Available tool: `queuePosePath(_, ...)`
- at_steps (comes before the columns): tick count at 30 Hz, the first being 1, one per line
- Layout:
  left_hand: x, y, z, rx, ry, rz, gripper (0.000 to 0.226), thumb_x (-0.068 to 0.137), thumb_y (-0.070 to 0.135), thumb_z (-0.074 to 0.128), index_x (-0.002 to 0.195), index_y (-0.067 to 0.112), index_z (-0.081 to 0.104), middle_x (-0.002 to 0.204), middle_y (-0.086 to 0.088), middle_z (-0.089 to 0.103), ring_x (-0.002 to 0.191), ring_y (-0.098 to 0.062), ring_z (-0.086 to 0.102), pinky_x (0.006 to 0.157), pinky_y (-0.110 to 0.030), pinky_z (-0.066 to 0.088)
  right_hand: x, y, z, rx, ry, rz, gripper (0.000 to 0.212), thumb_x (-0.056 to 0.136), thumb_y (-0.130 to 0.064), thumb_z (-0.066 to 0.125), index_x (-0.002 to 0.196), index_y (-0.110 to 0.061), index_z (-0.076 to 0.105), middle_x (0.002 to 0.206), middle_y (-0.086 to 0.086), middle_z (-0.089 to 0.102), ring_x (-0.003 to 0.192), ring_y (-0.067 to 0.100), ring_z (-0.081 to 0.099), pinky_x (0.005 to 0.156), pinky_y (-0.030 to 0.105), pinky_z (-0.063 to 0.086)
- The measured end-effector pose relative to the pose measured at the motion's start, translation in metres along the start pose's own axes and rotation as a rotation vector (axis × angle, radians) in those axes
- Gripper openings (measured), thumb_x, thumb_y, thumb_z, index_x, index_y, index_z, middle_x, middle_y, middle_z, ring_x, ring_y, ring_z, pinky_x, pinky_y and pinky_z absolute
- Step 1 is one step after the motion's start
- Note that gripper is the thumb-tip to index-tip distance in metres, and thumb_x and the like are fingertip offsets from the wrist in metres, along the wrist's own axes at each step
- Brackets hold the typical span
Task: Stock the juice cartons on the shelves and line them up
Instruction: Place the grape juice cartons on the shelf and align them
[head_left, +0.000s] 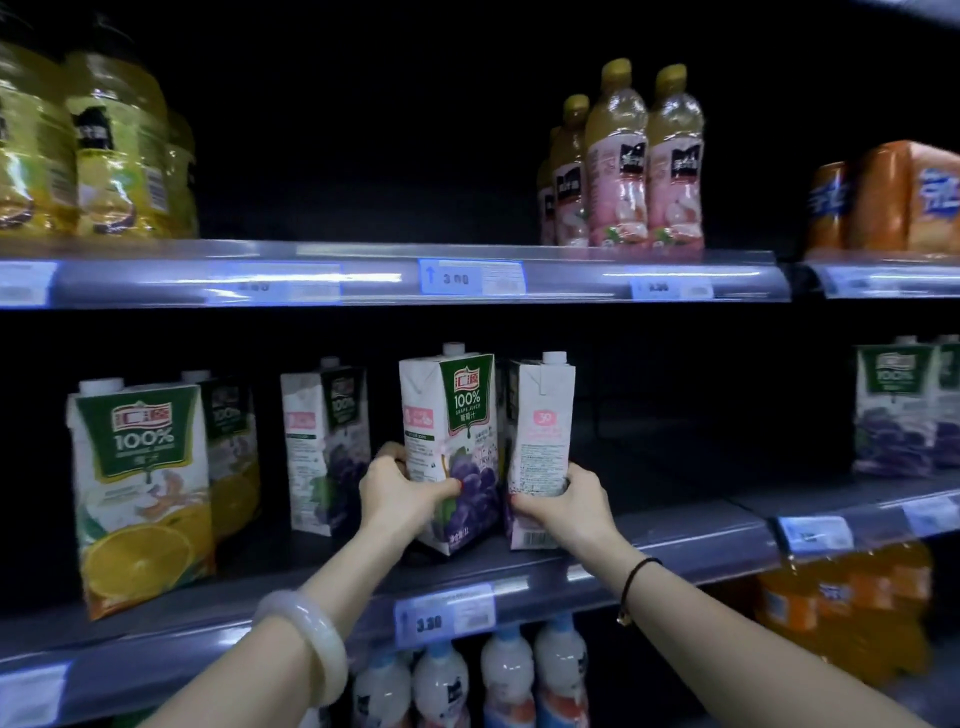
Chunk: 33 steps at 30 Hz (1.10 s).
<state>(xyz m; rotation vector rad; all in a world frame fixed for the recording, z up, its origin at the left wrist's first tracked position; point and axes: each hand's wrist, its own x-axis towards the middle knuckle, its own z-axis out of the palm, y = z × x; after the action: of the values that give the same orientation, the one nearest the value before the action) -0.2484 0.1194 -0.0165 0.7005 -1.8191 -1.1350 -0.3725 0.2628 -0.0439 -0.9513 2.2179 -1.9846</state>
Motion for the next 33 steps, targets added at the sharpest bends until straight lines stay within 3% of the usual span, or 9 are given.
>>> queuePosePath(5,-0.014,0.033,0.057,-0.024,-0.111,0.046,0.049,0.053,0.013,0.087,0.086,0.018,0.052,0.083,0.0,0.065,0.074,-0.014,0.063,0.062,-0.026,0.051,0.006,0.008,-0.063,0.025,0.058,0.017,0.031,0.062,-0.002,0.079,0.078,-0.024,0.064,0.076,-0.012,0.068,0.059,-0.009,0.065,0.049,0.008,0.048)
queuePosePath(8,-0.02,0.051,0.092,-0.027,-0.153,0.045,0.051,0.055,0.013,0.087,0.091,0.017,0.051,0.083,0.002,0.061,0.072,-0.01,0.059,0.058,-0.022,0.047,0.016,0.015,-0.098,0.058,0.108,0.035,0.028,0.061,-0.01,0.081,0.079,-0.025,0.066,0.084,-0.006,0.072,0.078,0.008,0.07,0.071,0.027,0.058)
queuePosePath(10,-0.021,0.061,0.114,-0.014,-0.176,0.06,0.055,0.056,0.013,0.086,0.099,0.015,0.052,0.087,0.002,0.062,0.071,-0.007,0.058,0.055,-0.02,0.046,0.028,0.02,-0.121,0.12,0.142,0.058,0.025,0.062,-0.012,0.08,0.079,-0.023,0.067,0.088,-0.003,0.073,0.083,0.015,0.07,0.078,0.036,0.058)
queuePosePath(13,-0.027,0.072,0.149,-0.002,-0.153,0.074,0.056,0.054,0.015,0.086,0.098,0.017,0.051,0.089,0.0,0.064,0.079,-0.014,0.062,0.07,-0.032,0.054,0.051,0.03,-0.159,0.167,0.165,0.078,0.024,0.062,-0.013,0.08,0.08,-0.022,0.067,0.089,-0.002,0.074,0.08,0.014,0.071,0.076,0.035,0.059)
queuePosePath(17,-0.038,0.095,0.204,-0.04,-0.115,0.109,0.055,0.052,0.015,0.086,0.094,0.017,0.052,0.083,0.002,0.063,0.078,-0.015,0.063,0.072,-0.035,0.056,0.078,0.046,-0.214,0.168,0.15,0.079,0.029,0.06,-0.013,0.081,0.086,-0.019,0.069,0.09,0.0,0.074,0.081,0.016,0.071,0.077,0.037,0.059)
queuePosePath(20,-0.045,0.112,0.246,-0.083,-0.11,0.105,0.053,0.051,0.015,0.086,0.091,0.02,0.051,0.078,0.009,0.061,0.073,-0.006,0.06,0.061,-0.026,0.051,0.092,0.057,-0.253,0.099,0.151,0.043,0.029,0.06,-0.012,0.08,0.084,-0.02,0.068,0.088,-0.002,0.074,0.079,0.014,0.07,0.075,0.032,0.058)
queuePosePath(24,-0.056,0.125,0.3,-0.106,-0.114,0.09,0.05,0.051,0.015,0.086,0.086,0.022,0.052,0.078,0.007,0.062,0.071,-0.006,0.061,0.057,-0.024,0.048,0.104,0.069,-0.302,-0.012,0.135,-0.018,0.03,0.06,-0.012,0.08,0.084,-0.022,0.066,0.081,-0.008,0.071,0.074,0.005,0.067,0.055,0.012,0.05)
queuePosePath(33,-0.065,0.136,0.405,-0.159,-0.128,0.01,0.045,0.052,0.013,0.085,0.082,0.019,0.053,0.076,0.005,0.064,0.067,-0.009,0.063,0.051,-0.02,0.046,0.13,0.113,-0.384,-0.076,0.13,-0.005,0.037,0.066,-0.007,0.078,0.099,-0.014,0.062,0.087,0.0,0.069,0.072,0.003,0.064,0.046,0.008,0.046)
